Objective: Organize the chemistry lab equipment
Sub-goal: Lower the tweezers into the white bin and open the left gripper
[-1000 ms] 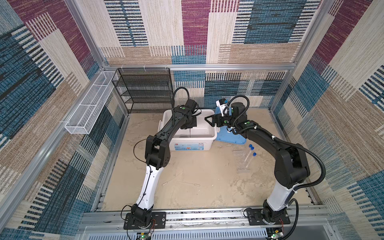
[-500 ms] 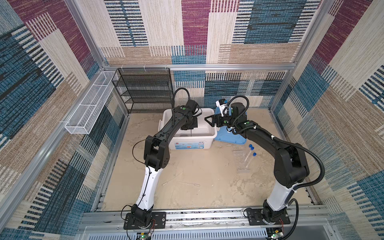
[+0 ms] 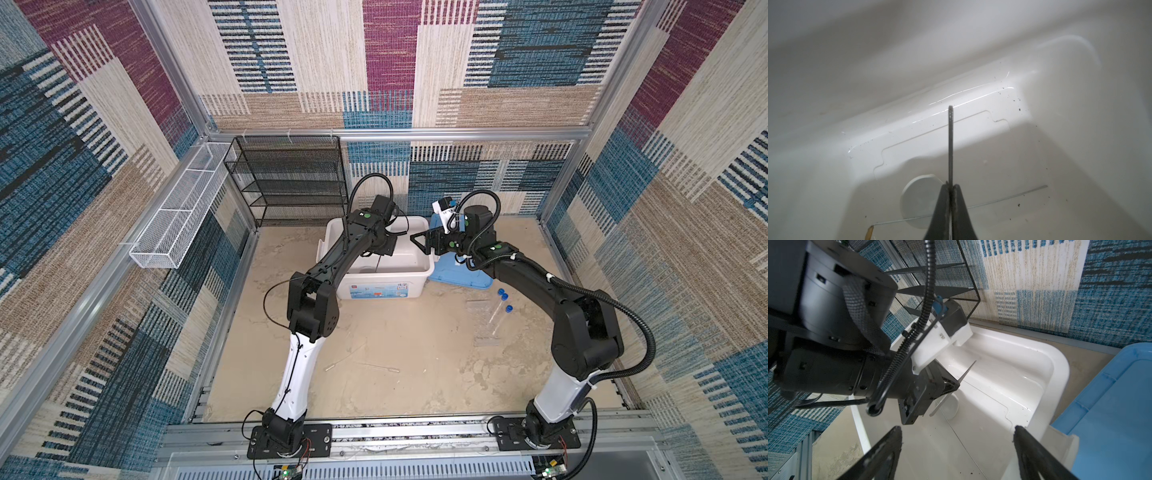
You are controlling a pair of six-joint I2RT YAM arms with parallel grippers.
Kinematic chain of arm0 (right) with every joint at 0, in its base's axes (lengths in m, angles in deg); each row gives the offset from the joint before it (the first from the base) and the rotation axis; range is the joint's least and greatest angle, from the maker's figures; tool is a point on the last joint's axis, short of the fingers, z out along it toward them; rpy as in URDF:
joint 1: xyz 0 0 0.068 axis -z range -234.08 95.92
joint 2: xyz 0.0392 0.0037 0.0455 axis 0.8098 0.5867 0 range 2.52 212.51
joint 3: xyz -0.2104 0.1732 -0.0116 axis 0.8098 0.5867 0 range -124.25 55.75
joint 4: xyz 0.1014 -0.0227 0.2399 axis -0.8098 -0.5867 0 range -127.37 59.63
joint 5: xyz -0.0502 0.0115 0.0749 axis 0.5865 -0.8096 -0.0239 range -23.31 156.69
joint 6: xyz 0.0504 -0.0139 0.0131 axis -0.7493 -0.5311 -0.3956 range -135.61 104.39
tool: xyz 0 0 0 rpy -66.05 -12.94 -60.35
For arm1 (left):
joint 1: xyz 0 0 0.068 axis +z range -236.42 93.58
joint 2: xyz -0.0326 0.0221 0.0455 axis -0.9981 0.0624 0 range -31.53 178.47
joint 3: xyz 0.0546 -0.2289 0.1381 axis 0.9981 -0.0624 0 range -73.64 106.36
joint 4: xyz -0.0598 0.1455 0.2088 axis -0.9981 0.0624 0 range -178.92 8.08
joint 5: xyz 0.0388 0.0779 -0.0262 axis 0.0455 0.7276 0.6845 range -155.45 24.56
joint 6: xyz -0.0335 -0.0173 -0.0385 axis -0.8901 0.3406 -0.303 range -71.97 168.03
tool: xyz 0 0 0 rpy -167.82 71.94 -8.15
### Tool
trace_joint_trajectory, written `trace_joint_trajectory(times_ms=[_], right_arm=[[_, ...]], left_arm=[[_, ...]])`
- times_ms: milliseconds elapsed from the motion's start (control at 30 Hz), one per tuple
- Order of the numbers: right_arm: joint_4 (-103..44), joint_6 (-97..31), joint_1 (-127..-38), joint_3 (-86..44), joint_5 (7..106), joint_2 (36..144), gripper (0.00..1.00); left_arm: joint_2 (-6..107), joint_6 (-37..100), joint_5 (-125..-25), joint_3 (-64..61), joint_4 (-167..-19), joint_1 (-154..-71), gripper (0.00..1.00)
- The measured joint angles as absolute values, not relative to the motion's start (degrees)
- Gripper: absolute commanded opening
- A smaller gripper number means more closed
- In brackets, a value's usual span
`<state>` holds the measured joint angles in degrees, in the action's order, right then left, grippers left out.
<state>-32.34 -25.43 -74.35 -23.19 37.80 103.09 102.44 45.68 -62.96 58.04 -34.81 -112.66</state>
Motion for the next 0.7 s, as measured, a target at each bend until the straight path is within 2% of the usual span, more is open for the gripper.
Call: trace_joint_trajectory(times_ms=[267, 700], right_arm=[[-32.3, -23.9, -74.4, -23.2, 38.2, 103.2, 0.86], [-32.3, -23.7, -74.4, -23.3, 37.8, 104.0, 0.86]], left_arm=[[102.4, 51.2, -67.3, 52.6, -37.3, -112.7, 0.0], [103.3, 54.2, -67.2, 46.8, -44.6, -112.8, 0.01]])
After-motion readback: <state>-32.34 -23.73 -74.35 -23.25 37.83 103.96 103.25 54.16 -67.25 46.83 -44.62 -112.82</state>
